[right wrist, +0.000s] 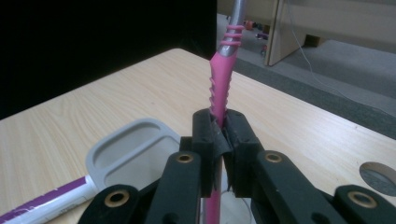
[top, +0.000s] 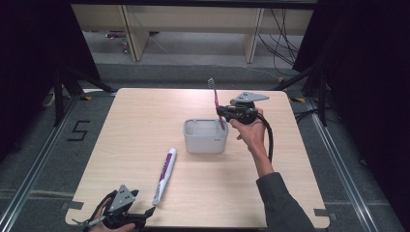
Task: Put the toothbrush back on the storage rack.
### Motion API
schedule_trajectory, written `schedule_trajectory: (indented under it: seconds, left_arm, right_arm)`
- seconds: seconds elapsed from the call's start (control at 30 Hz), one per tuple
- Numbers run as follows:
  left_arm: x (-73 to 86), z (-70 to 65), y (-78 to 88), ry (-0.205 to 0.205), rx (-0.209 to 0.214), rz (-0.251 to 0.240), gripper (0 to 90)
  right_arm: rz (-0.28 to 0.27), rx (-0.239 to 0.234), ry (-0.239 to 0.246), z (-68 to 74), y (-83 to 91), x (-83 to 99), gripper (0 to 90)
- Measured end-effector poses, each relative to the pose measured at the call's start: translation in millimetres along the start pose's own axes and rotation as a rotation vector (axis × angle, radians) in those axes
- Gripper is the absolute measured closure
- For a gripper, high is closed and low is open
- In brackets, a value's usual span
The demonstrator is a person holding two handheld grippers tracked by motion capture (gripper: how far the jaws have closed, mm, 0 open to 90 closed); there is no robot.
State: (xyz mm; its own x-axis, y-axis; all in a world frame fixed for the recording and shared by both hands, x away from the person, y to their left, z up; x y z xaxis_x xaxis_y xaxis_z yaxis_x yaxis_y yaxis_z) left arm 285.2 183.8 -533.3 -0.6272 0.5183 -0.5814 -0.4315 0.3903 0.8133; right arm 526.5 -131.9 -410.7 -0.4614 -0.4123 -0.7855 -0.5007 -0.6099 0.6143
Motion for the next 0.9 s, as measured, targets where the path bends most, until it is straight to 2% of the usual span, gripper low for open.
schedule_trajectory:
  seconds: [0.07, 0.13, 0.17, 0.2, 0.23, 0.27, 0.3, 0.37, 0.4, 0.43, 0.5, 0.53, 0.57, 0.67, 0.73, 0.8, 0.87, 0.9]
  left_arm:
    - [0.1, 0.0, 0.0, 0.001, -0.001, -0.001, 17.4]
    - [0.0, -0.1, 0.2, -0.001, 0.001, 0.0, 17.4]
    - [0.0, -0.2, -0.2, 0.002, 0.0, -0.001, 17.4]
    - [0.2, -0.1, -0.1, -0.002, -0.001, 0.001, 17.4]
    - [0.2, -0.1, -0.1, -0.002, -0.001, 0.001, 17.4]
    - [0.3, -0.1, -0.1, -0.003, 0.002, 0.002, 17.4]
    - [0.2, -0.3, 0.2, -0.002, 0.001, 0.001, 17.4]
    - [0.2, -0.2, 0.2, -0.001, 0.002, 0.0, 17.4]
    - [0.4, 0.0, 0.0, -0.002, 0.0, 0.003, 17.4]
    - [0.4, -0.2, -0.1, -0.002, 0.001, 0.002, 17.4]
    - [0.2, -0.4, -0.1, -0.004, 0.004, 0.002, 17.4]
    - [0.3, -0.5, -0.1, -0.004, 0.004, 0.002, 17.4]
    - [0.3, -0.4, -0.2, -0.004, 0.004, 0.003, 17.4]
    - [0.3, -0.4, -0.1, -0.004, 0.004, 0.002, 17.4]
    - [0.3, -0.4, -0.1, -0.004, 0.004, 0.002, 17.4]
    - [0.3, -0.7, -0.4, -0.002, 0.005, 0.002, 17.4]
    - [0.3, -0.3, -0.9, 0.0, -0.003, 0.003, 17.4]
    - [0.2, -1.1, -0.8, 0.001, 0.006, 0.001, 17.4]
  right_arm:
    - [0.002, 0.013, 0.013, -1.9, -1.3, 1.2, 84.1]
    - [0.002, 0.002, 0.007, -3.1, -7.2, 6.1, 84.1]
    - [0.002, 0.007, -0.02, -1.8, -8.0, 7.8, 84.1]
    - [-0.002, 0.003, 0.001, -3.9, -9.5, 8.7, 84.1]
    - [-0.002, 0.003, 0.001, -3.9, -9.5, 8.7, 84.1]
    - [-0.002, 0.011, -0.016, -4.1, -10.9, 10.5, 84.1]
    - [0.021, 0.008, -0.013, -4.7, -13.3, 14.7, 84.1]
    - [0.009, 0.008, -0.011, -5.2, -14.7, 15.0, 84.1]
    - [0.016, -0.005, -0.029, -4.7, -16.4, 18.0, 84.1]
    - [0.01, -0.008, -0.011, -5.9, -17.8, 18.4, 84.1]
    - [0.016, 0.003, -0.03, -5.5, -18.1, 20.2, 84.1]
    - [0.015, -0.007, -0.012, -6.6, -19.3, 20.9, 84.1]
    - [0.01, 0.002, -0.036, -6.6, -21.0, 22.9, 84.1]
    - [0.024, -0.002, -0.017, -7.7, -22.6, 24.8, 84.0]
    - [0.018, 0.004, -0.034, -7.1, -23.8, 25.7, 84.0]
    - [0.026, 0.011, -0.015, -8.2, -23.2, 26.6, 84.0]
    - [0.031, 0.006, -0.017, -7.6, -23.5, 27.2, 84.0]
    - [0.03, -0.002, -0.017, -7.3, -24.4, 27.4, 84.0]
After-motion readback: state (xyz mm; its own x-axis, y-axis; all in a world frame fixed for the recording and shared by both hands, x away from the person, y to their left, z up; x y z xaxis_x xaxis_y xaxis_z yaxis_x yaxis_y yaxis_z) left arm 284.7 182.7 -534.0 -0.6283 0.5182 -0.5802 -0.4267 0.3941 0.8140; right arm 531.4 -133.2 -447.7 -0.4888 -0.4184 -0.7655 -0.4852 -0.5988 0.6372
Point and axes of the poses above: each handheld gripper's, and its own axes: y roughly backward along the jaws, x roughly out of its underside, z roughly to its left, the point moved 5 cm from there along -y, roughly forward along the jaws, and after that the axes turned 14 degrees about z, right-handed, at the moved point
